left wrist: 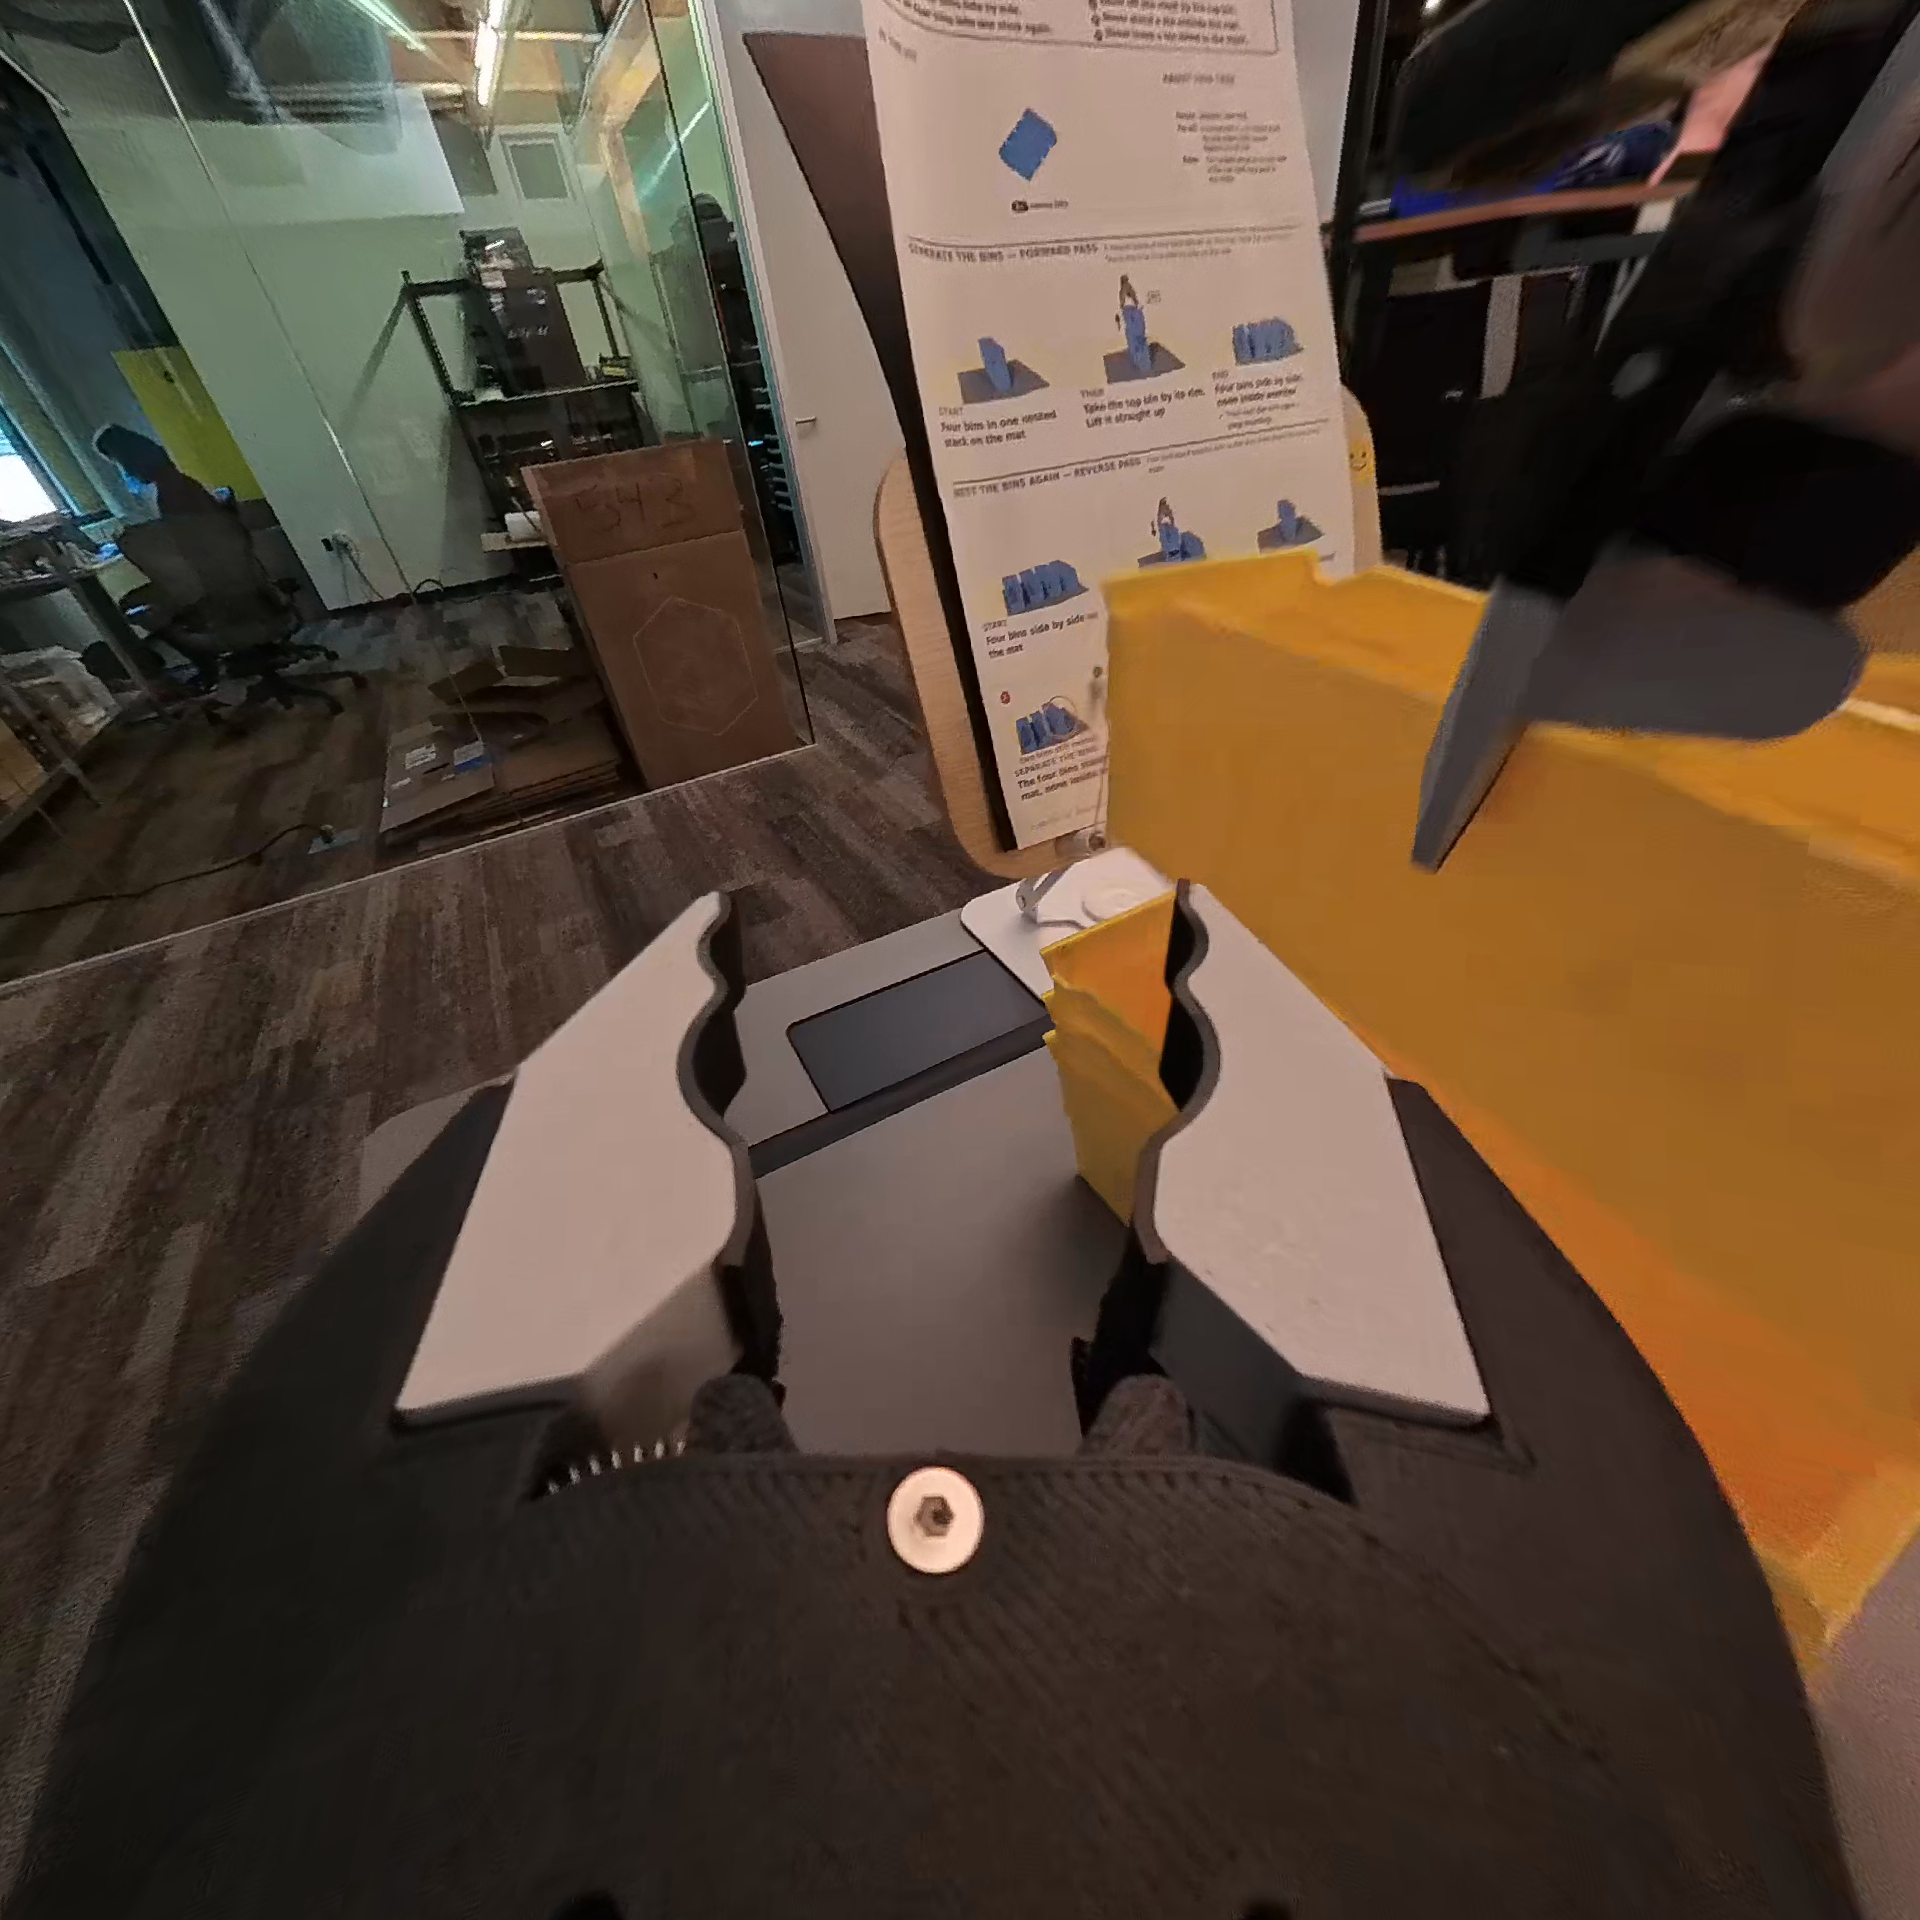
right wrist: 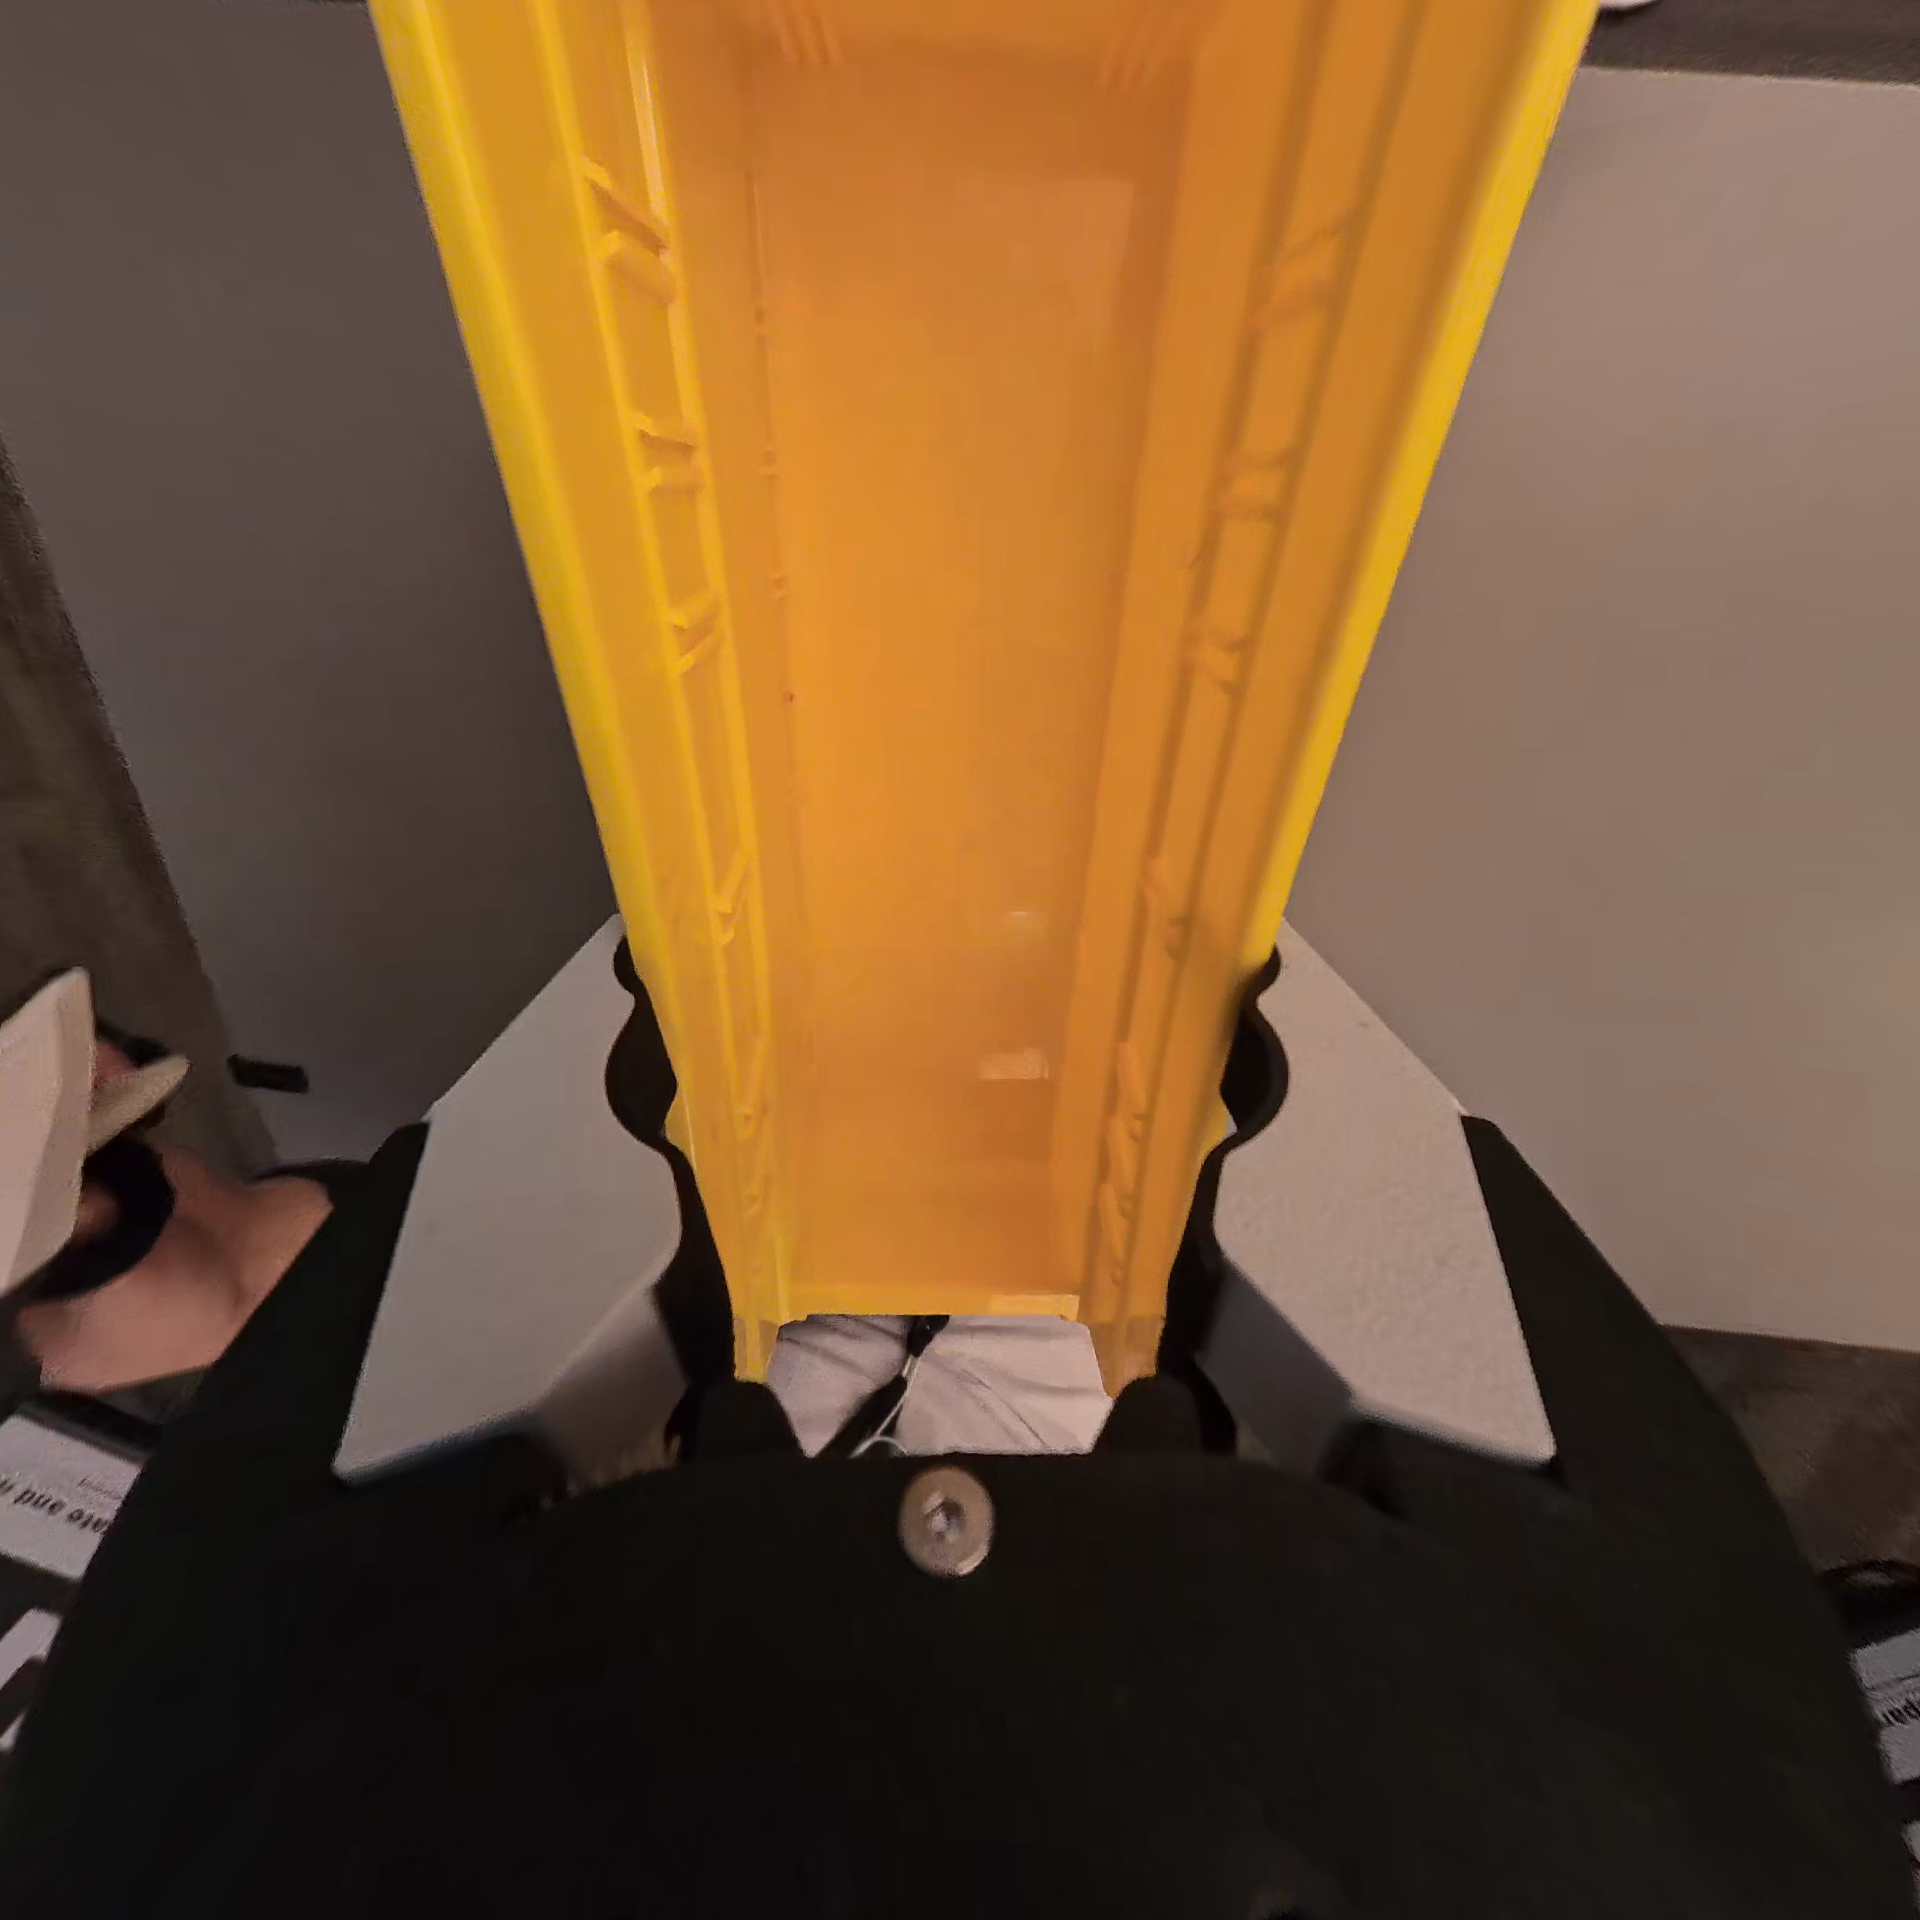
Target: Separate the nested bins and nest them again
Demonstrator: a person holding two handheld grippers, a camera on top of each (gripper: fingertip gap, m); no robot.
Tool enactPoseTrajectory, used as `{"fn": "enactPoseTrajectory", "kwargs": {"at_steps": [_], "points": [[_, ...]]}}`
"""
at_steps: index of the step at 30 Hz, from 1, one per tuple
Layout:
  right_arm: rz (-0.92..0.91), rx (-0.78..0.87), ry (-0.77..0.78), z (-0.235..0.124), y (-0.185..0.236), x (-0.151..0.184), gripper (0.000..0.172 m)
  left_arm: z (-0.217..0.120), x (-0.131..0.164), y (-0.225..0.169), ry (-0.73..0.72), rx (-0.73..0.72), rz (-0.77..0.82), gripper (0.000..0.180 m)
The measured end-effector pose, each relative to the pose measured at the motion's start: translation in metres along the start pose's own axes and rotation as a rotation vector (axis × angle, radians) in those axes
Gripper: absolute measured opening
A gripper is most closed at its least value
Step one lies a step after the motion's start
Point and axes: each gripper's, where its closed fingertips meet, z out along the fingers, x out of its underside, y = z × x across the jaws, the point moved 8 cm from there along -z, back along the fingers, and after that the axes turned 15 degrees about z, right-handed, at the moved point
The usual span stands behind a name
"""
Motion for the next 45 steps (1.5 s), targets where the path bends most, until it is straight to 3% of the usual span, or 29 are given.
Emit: {"fn": "enactPoseTrajectory", "kwargs": {"at_steps": [4, 7, 13, 20, 31, 38, 43, 45], "points": [[0.047, -0.014, -0.038, -0.040, -0.040, -0.004, 0.110, 0.003, 0.005, 0.002, 0.010, 0.012, -0.028, 0.081], [0.103, -0.018, -0.056, -0.043, -0.078, -0.007, 0.110, 0.005, 0.007, 0.002, 0.025, 0.013, -0.026, 0.081], [0.197, -0.059, 0.028, 0.027, -0.135, -0.010, 0.109, 0.005, 0.005, 0.002, 0.018, 0.015, -0.028, 0.081], [0.190, -0.055, 0.127, 0.121, -0.151, -0.004, 0.109, 0.009, 0.009, 0.002, 0.033, 0.019, -0.035, 0.081], [0.135, 0.072, 0.107, 0.176, -0.147, 0.001, 0.114, 0.010, 0.010, 0.002, 0.038, 0.021, -0.038, 0.081], [0.051, 0.139, 0.094, 0.172, -0.143, 0.002, 0.127, 0.009, 0.011, 0.004, 0.036, 0.022, -0.045, 0.082], [-0.009, 0.067, -0.131, 0.104, -0.116, -0.009, 0.127, 0.008, 0.012, 0.006, 0.029, 0.023, -0.064, 0.081], [-0.045, -0.077, -0.244, 0.076, -0.088, -0.007, 0.129, 0.008, 0.013, 0.007, 0.036, 0.024, -0.066, 0.082]]}}
